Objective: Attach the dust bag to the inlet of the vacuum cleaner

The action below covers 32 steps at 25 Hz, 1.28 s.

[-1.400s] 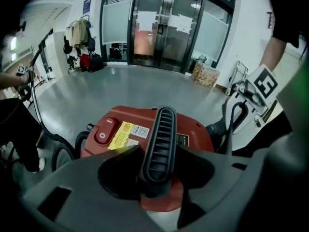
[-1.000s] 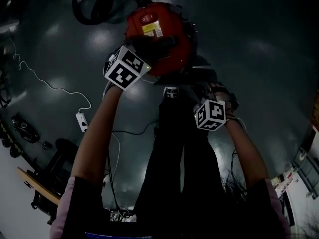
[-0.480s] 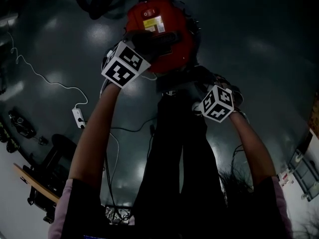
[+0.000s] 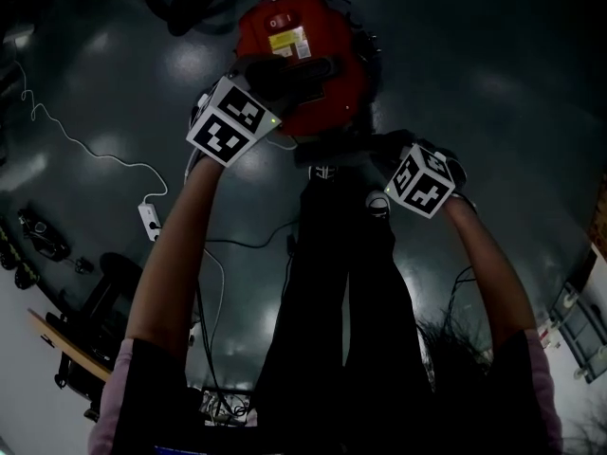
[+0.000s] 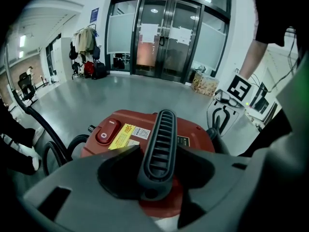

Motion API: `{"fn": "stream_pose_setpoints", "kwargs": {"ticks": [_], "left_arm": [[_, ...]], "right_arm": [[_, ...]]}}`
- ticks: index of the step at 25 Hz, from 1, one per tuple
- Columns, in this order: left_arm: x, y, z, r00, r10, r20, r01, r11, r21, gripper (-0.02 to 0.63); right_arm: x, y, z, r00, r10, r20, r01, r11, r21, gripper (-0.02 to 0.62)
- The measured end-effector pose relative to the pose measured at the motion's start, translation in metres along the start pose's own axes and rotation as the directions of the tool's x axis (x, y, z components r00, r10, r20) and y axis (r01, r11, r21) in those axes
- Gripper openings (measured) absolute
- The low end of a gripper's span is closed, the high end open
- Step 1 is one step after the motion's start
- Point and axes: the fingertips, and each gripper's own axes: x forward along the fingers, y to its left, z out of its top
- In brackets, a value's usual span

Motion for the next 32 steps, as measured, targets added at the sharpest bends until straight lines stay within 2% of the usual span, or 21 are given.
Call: {"fn": "stream_pose_setpoints", "kwargs": {"ticks": [3,5,7,9,12,15,16,17,18,19,20,21,22,23,24,25,27,28,29,30,32], "left_arm": [[-0.001,0.0,0.0,1.0,0.004,0.002,-0.004,1.0,0.001,0.201],[-0.002,0.001,-0.001,1.0,0.006,0.003,-0.006,1.0,0.001,0.202],[-0.001,0.002,-0.001,1.0,0.006,0.008,-0.006,1.0,0.0,0.202],[0.0,0.001,-0.001,1.0,0.006,0.014,-0.006,1.0,0.0,0.202],[0.0,0.002,-0.001,1.0,0.01,0.025,-0.01,1.0,0.0,0.202],[0.0,0.002,0.001,0.999,0.012,0.038,-0.012,1.0,0.002,0.202],[0.0,0.002,0.001,0.999,0.013,0.042,-0.013,1.0,0.003,0.202],[-0.001,0.003,0.001,0.999,0.013,0.045,-0.013,1.0,0.003,0.202],[-0.001,0.003,0.001,0.999,0.014,0.045,-0.014,1.0,0.002,0.202],[-0.002,0.003,0.0,0.999,0.015,0.044,-0.015,1.0,0.001,0.202],[-0.002,0.003,-0.001,0.999,0.016,0.042,-0.016,1.0,0.001,0.202],[-0.001,0.003,-0.001,0.999,0.015,0.04,-0.015,1.0,0.0,0.202],[-0.001,0.002,-0.001,0.999,0.014,0.039,-0.014,1.0,-0.001,0.202],[0.0,0.002,-0.001,0.999,0.012,0.039,-0.012,1.0,-0.001,0.202],[0.0,0.001,-0.001,0.999,0.01,0.04,-0.01,1.0,-0.001,0.202],[0.0,0.002,-0.001,0.999,0.011,0.042,-0.011,1.0,0.0,0.202],[-0.001,0.002,-0.001,0.999,0.013,0.044,-0.014,1.0,0.001,0.202],[-0.001,0.002,-0.001,0.999,0.014,0.044,-0.014,1.0,0.001,0.203],[-0.001,0.002,-0.001,0.999,0.014,0.046,-0.014,1.0,0.001,0.202],[-0.001,0.002,0.0,0.999,0.014,0.049,-0.014,1.0,0.001,0.202],[-0.001,0.003,0.0,0.998,0.016,0.054,-0.016,1.0,0.003,0.202]], "right_arm": [[0.004,0.005,-0.01,0.987,-0.027,-0.157,-0.01,0.973,-0.231,0.098],[0.007,0.005,-0.012,0.98,-0.031,-0.196,-0.021,0.966,-0.256,0.097],[0.008,0.004,-0.009,0.983,-0.04,-0.178,0.004,0.98,-0.198,0.075],[0.008,0.003,-0.007,0.982,-0.126,-0.14,0.094,0.972,-0.213,0.071],[0.008,0.004,-0.007,0.957,-0.276,-0.085,0.232,0.91,-0.342,0.071],[0.008,0.002,-0.008,0.942,-0.323,-0.09,0.256,0.867,-0.427,0.071],[0.009,0.001,-0.007,0.943,-0.318,-0.101,0.247,0.869,-0.429,0.071],[0.01,0.001,-0.007,0.948,-0.295,-0.117,0.232,0.897,-0.377,0.071],[0.011,-0.001,-0.008,0.959,-0.251,-0.134,0.213,0.945,-0.249,0.071],[0.012,-0.002,-0.009,0.971,-0.193,-0.139,0.187,0.981,-0.053,0.071],[0.012,-0.005,-0.012,0.983,-0.134,-0.126,0.155,0.974,0.167,0.071],[0.013,-0.007,-0.015,0.991,-0.091,-0.099,0.121,0.927,0.354,0.071],[0.013,-0.008,-0.019,0.995,-0.067,-0.072,0.093,0.874,0.477,0.071],[0.013,-0.009,-0.021,0.997,-0.058,-0.055,0.078,0.841,0.535,0.071],[0.013,-0.01,-0.022,0.997,-0.061,-0.052,0.079,0.84,0.536,0.071],[0.012,-0.011,-0.02,0.995,-0.078,-0.066,0.1,0.877,0.47,0.071],[0.011,-0.012,-0.011,0.978,-0.167,-0.122,0.18,0.978,0.104,0.076],[0.012,-0.012,-0.008,0.967,-0.212,-0.139,0.202,0.976,-0.085,0.084],[0.012,-0.013,-0.008,0.963,-0.228,-0.145,0.203,0.964,-0.17,0.089],[0.013,-0.014,-0.008,0.967,-0.211,-0.144,0.191,0.971,-0.144,0.089],[0.013,-0.017,-0.009,0.983,-0.135,-0.122,0.143,0.988,0.059,0.087]]}}
